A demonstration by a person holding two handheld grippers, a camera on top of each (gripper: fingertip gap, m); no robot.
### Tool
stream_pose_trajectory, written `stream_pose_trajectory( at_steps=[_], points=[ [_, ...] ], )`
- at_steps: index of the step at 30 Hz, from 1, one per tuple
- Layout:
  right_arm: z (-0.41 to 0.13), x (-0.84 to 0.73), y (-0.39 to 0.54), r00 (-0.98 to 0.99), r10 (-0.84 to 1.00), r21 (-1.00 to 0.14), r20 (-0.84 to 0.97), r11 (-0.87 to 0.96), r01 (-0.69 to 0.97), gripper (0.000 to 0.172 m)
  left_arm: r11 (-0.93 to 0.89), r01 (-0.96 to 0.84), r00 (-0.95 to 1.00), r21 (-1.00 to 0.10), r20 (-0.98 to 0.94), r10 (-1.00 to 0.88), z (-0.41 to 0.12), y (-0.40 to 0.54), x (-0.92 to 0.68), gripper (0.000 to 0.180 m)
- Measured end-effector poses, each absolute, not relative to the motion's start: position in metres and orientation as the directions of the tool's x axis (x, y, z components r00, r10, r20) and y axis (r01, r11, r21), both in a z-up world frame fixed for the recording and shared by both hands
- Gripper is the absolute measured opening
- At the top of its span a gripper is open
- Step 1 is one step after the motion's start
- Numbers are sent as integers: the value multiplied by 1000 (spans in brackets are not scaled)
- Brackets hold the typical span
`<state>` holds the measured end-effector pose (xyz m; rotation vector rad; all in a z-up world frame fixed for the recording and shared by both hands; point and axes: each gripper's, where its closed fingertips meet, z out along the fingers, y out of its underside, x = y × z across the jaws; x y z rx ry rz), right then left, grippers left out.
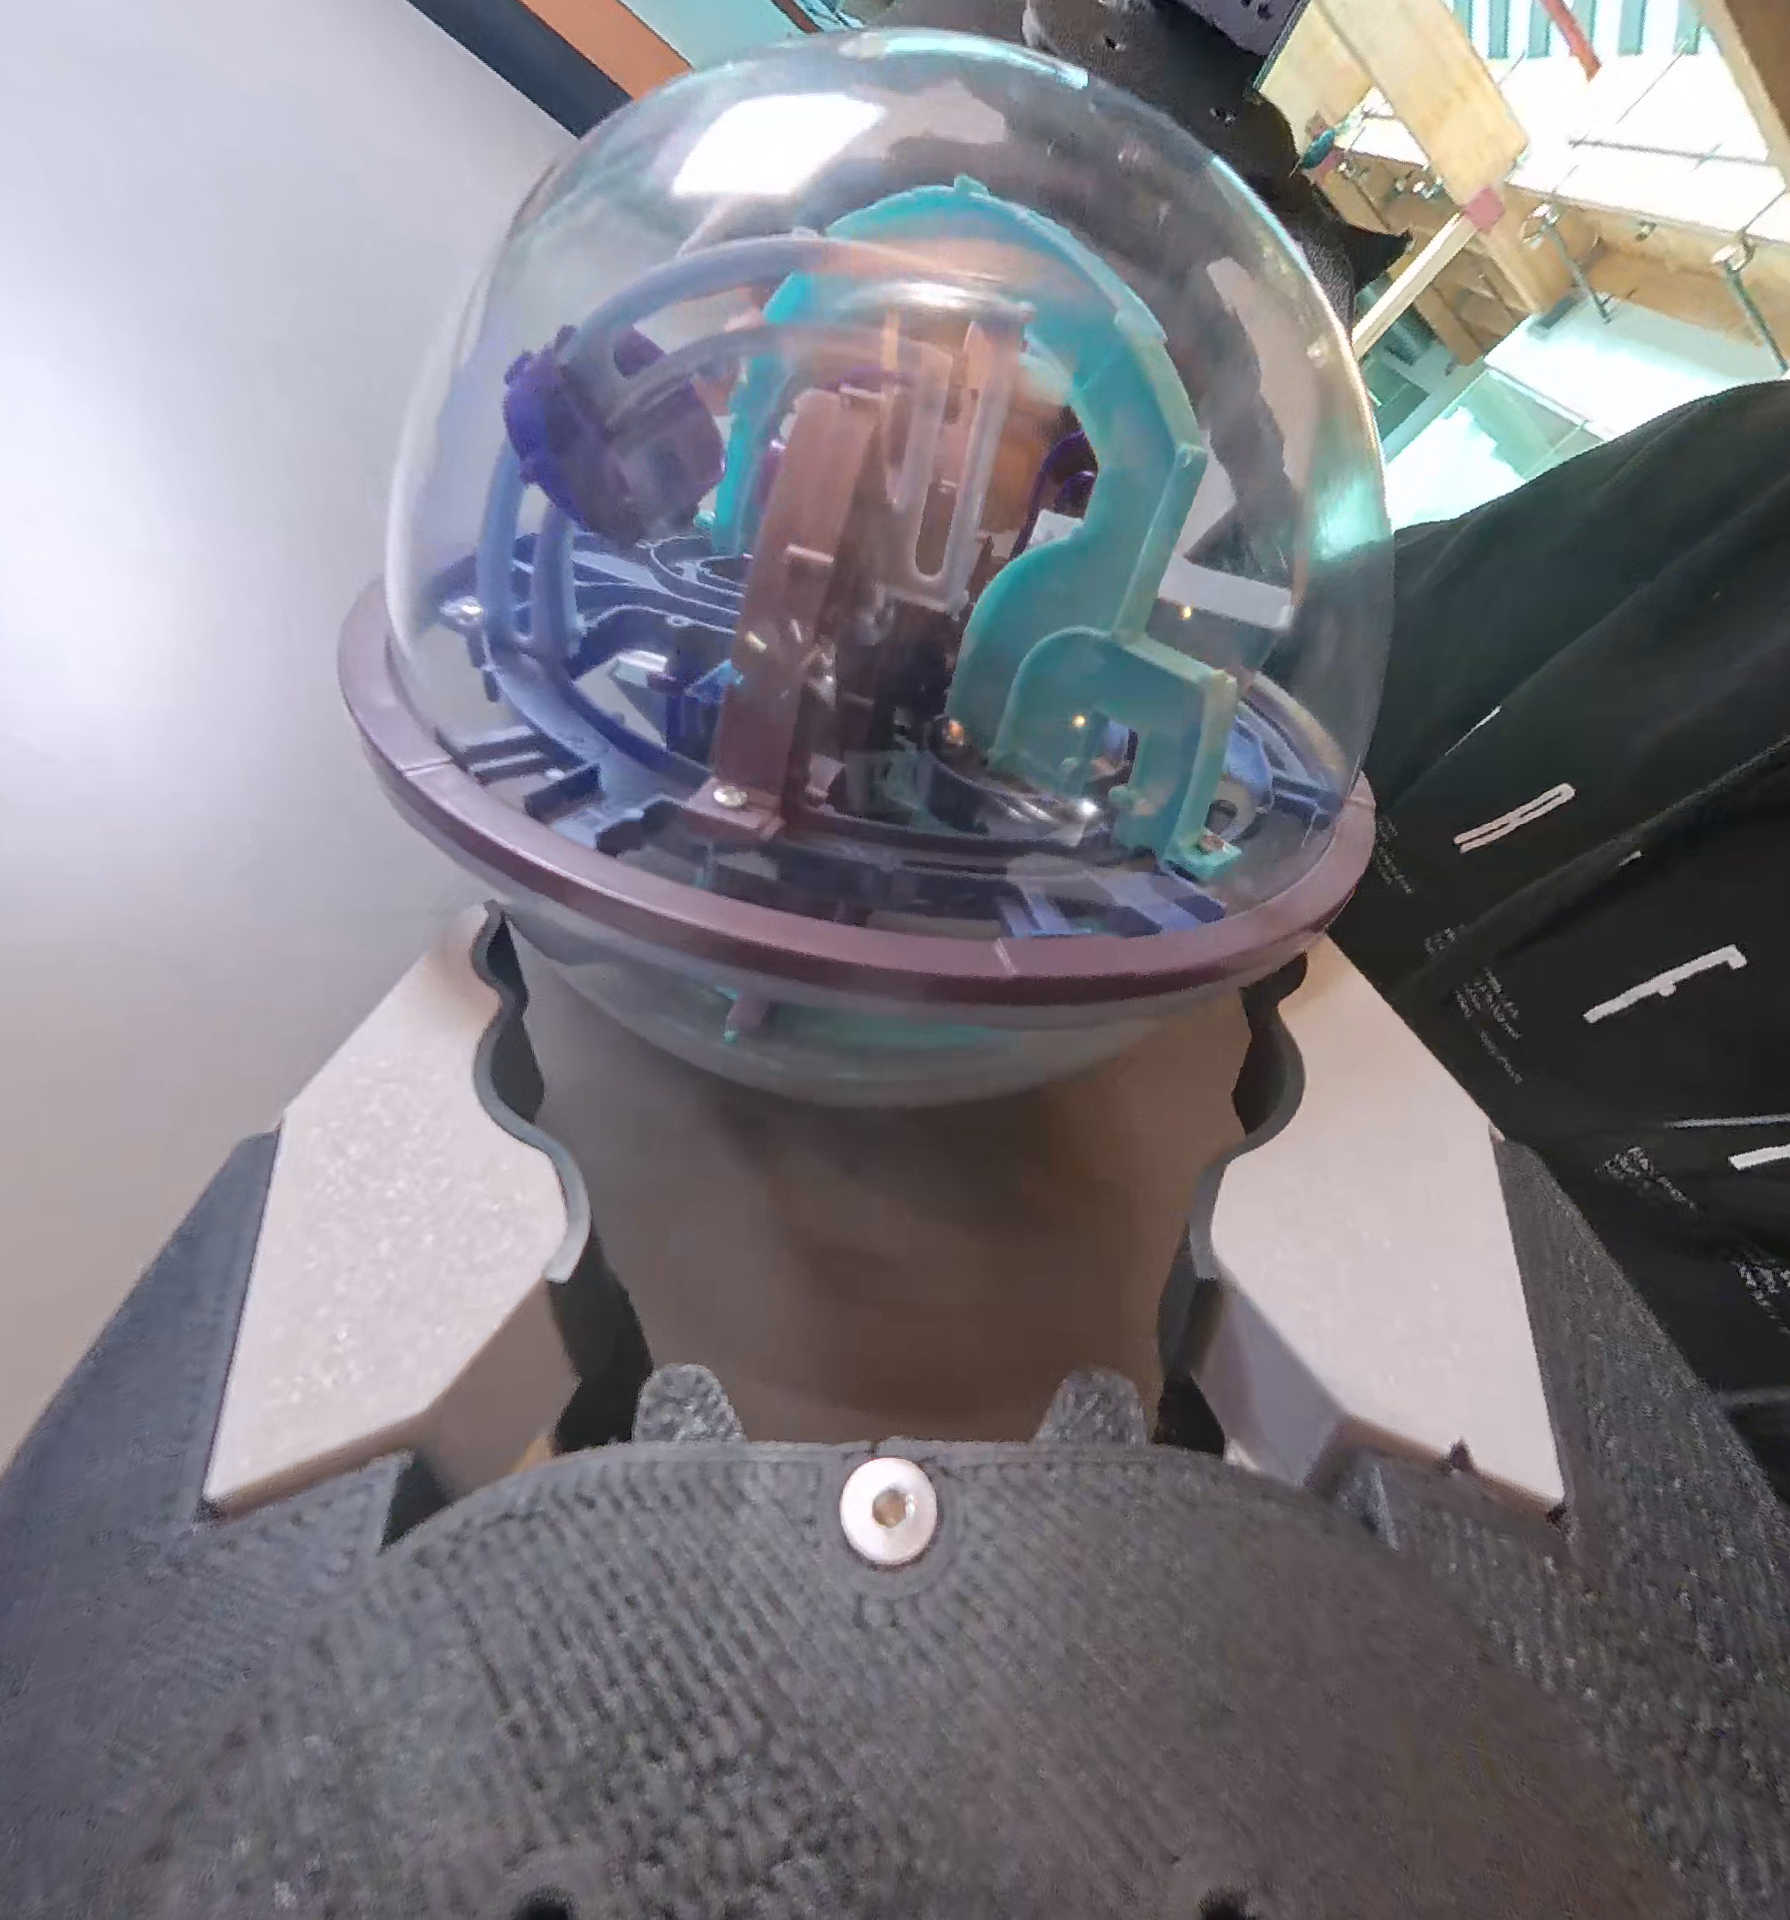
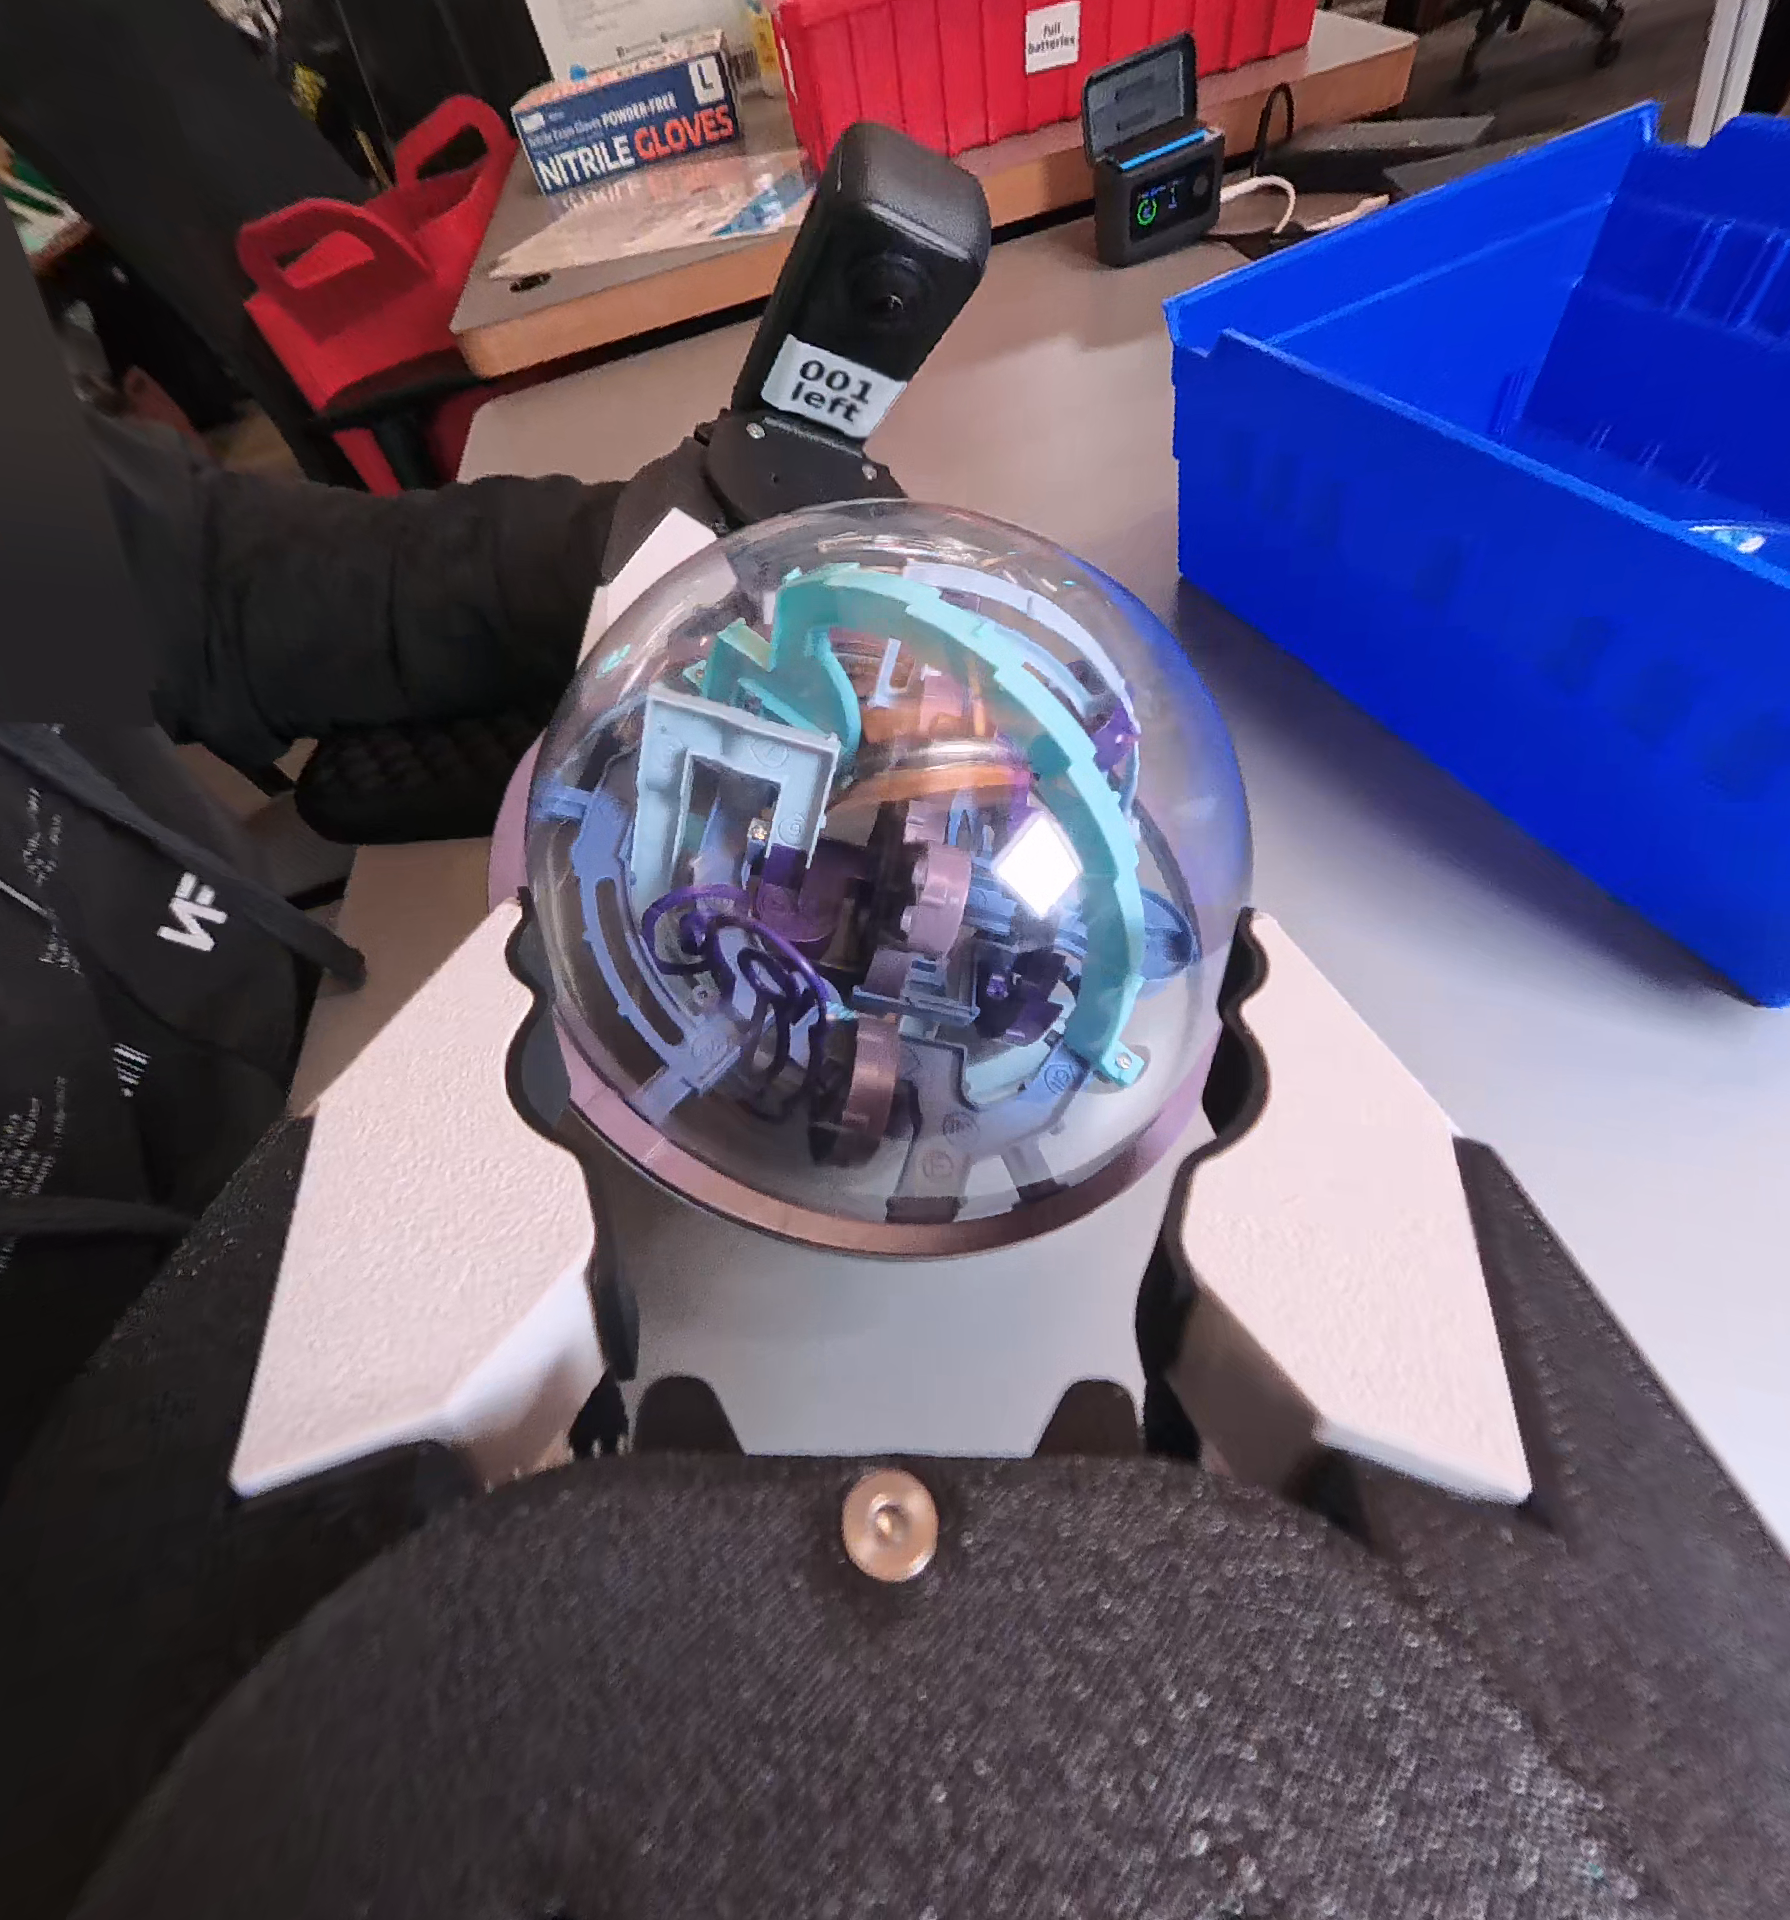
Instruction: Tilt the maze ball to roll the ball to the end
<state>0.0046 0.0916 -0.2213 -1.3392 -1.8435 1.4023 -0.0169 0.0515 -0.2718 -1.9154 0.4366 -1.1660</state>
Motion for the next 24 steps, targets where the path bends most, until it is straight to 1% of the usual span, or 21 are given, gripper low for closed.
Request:
stream_pose_trajectory(
  at_steps=[2, 7, 10, 16, 22, 24],
  points=[
    [-222, 6, 94, -431, 880, -917, -201, -14, 400, 125, -599, 127, 516, -790, 568, -641, -271, 52, -17, 136],
    [-228, 14, 95, -481, 869, -953, -120, 34, 300, 123, -538, 76, 585, -840, 474, -658, -266, 55, -19, 135],
    [-240, 17, 98, -470, 878, -950, -90, 66, 305, 123, -459, 79, 641, -885, 397, -657, -254, 61, -26, 134],
    [-261, 17, 95, -467, 884, -930, -11, 163, 331, 125, -305, 13, 705, -952, 225, -673, -237, 63, -29, 132],
    [-274, 13, 96, -448, 886, -900, 122, 289, 326, 124, -161, -154, 738, -975, -5, -675, -230, 61, -29, 131],
    [-274, 14, 96, -455, 883, -900, 116, 287, 327, 124, -134, -209, 737, -969, -66, -672, -231, 59, -27, 131]
  ],
)
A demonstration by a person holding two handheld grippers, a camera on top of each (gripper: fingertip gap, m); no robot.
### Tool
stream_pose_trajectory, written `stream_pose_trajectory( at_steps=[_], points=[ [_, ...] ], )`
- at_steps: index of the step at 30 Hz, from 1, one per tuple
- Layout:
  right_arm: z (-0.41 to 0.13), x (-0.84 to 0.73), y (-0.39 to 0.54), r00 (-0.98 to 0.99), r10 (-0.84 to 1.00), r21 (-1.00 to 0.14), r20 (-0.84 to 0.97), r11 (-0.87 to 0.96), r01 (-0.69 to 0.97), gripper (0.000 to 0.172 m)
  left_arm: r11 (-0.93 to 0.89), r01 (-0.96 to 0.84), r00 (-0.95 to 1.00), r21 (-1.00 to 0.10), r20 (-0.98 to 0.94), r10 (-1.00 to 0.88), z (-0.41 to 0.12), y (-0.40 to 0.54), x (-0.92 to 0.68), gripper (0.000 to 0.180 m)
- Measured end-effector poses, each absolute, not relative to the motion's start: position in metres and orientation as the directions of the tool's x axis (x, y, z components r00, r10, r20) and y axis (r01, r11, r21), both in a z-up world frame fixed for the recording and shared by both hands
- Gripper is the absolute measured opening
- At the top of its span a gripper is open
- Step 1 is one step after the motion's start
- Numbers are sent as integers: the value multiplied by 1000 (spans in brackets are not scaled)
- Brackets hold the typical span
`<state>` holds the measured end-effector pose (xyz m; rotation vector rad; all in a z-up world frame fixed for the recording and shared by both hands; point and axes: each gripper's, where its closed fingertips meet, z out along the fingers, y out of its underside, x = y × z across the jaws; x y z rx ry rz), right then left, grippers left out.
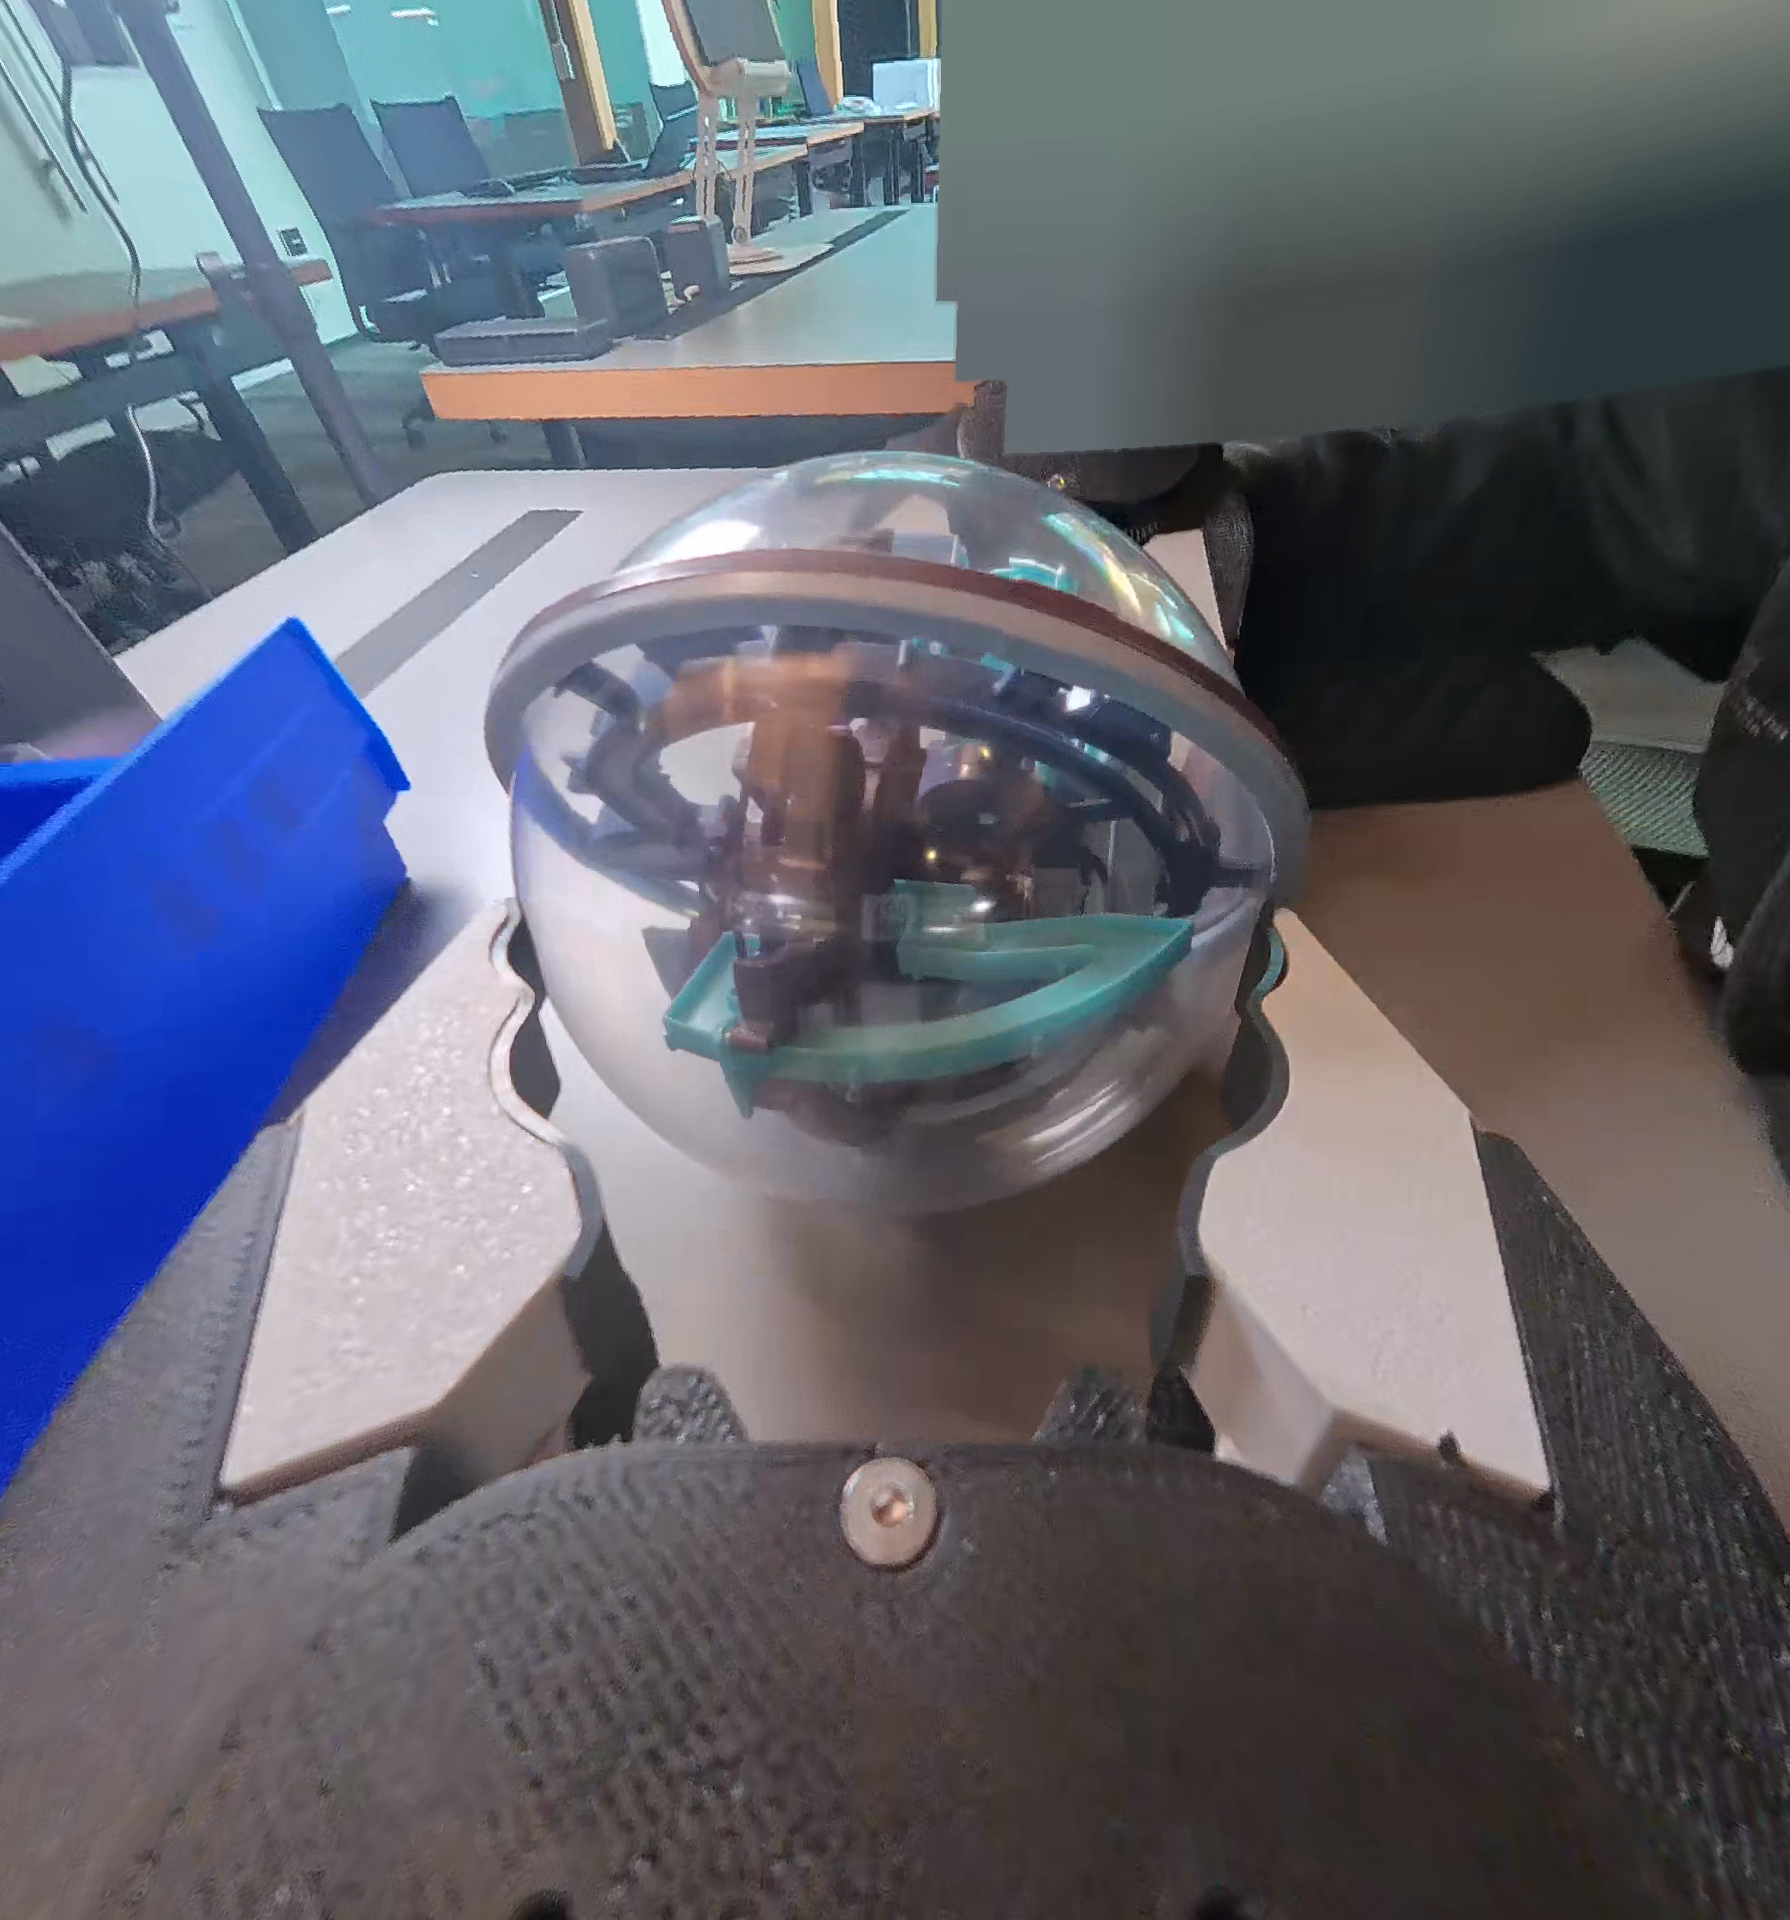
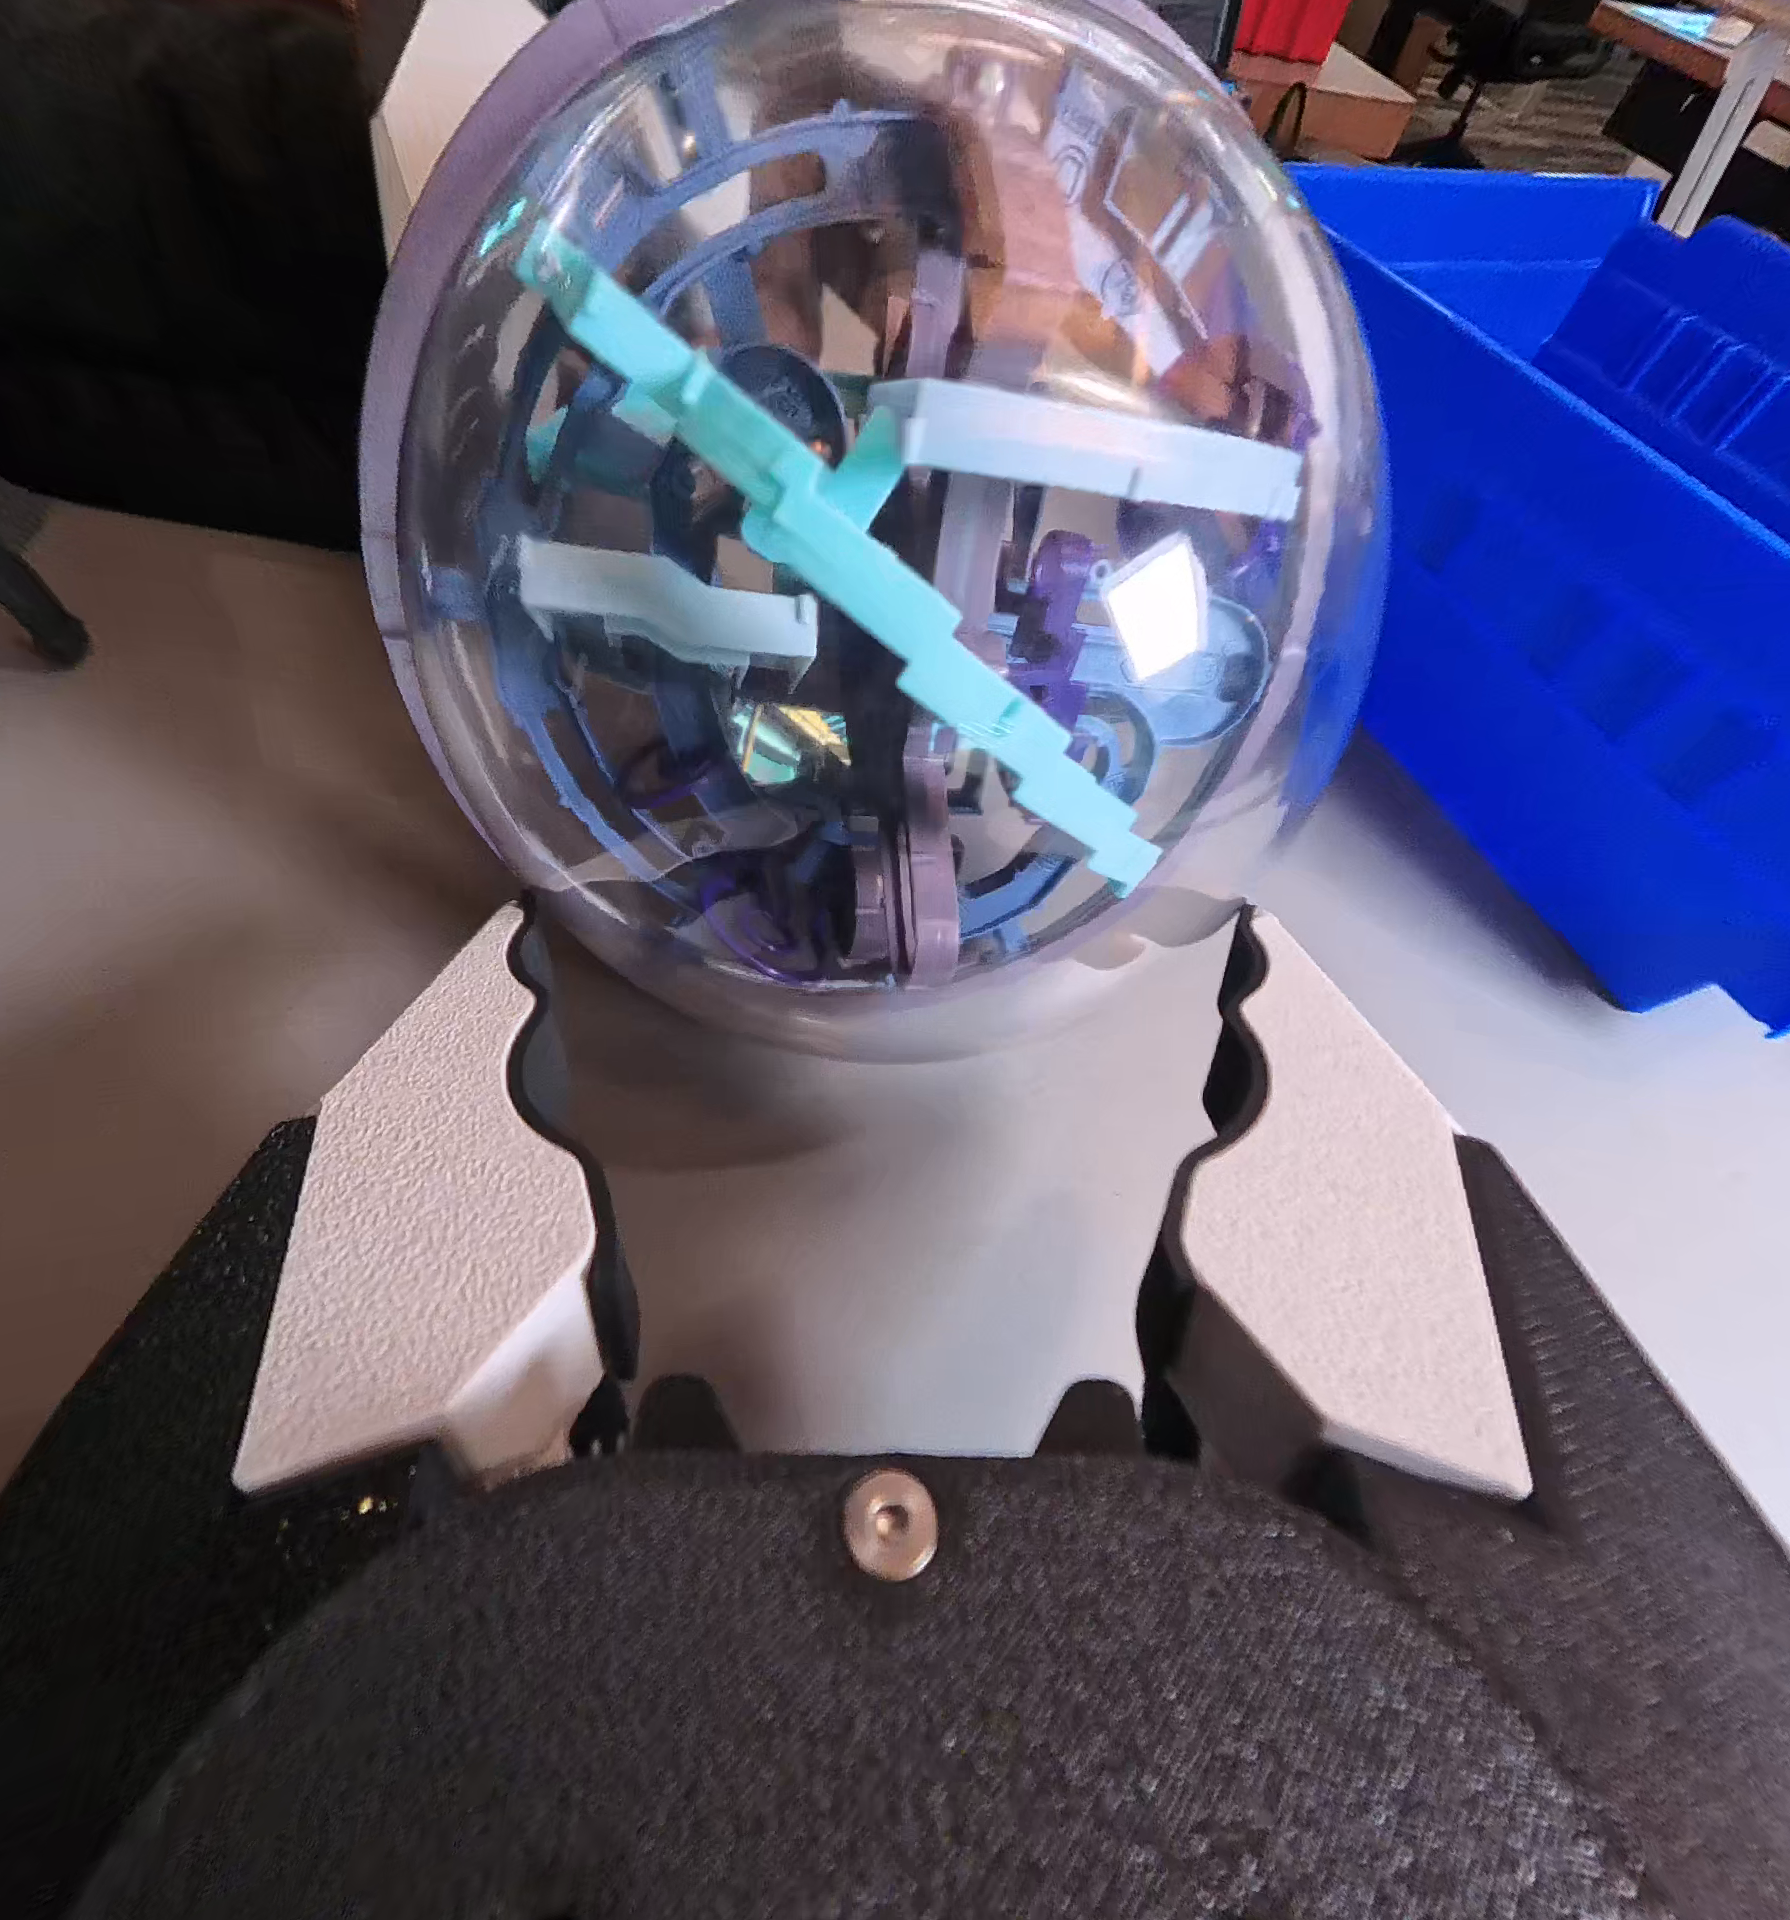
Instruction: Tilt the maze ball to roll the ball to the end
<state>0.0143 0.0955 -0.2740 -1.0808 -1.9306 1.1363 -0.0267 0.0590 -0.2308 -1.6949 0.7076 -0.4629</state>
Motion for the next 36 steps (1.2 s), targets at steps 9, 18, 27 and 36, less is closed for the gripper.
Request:
stream_pose_trajectory(
  at_steps=[9, 18, 27, 36],
  points=[
    [-246, 25, 93, -475, 862, -933, -174, 11, 360, 133, 16, -546, 653, -838, -437, -618, -237, 57, -10, 129],
    [-249, 32, 91, -469, 882, -950, -43, 109, 292, 134, 13, -374, 752, -927, -311, -581, -218, 52, -14, 132],
    [-267, 33, 89, -430, 892, -919, 142, 280, 277, 122, -358, -43, 754, -933, 206, -624, -247, 49, 1, 156],
    [-277, 32, 88, -433, 885, -886, 174, 333, 323, 128, -177, -361, 761, -916, -180, -623, -238, 57, 2, 148]
  ],
)
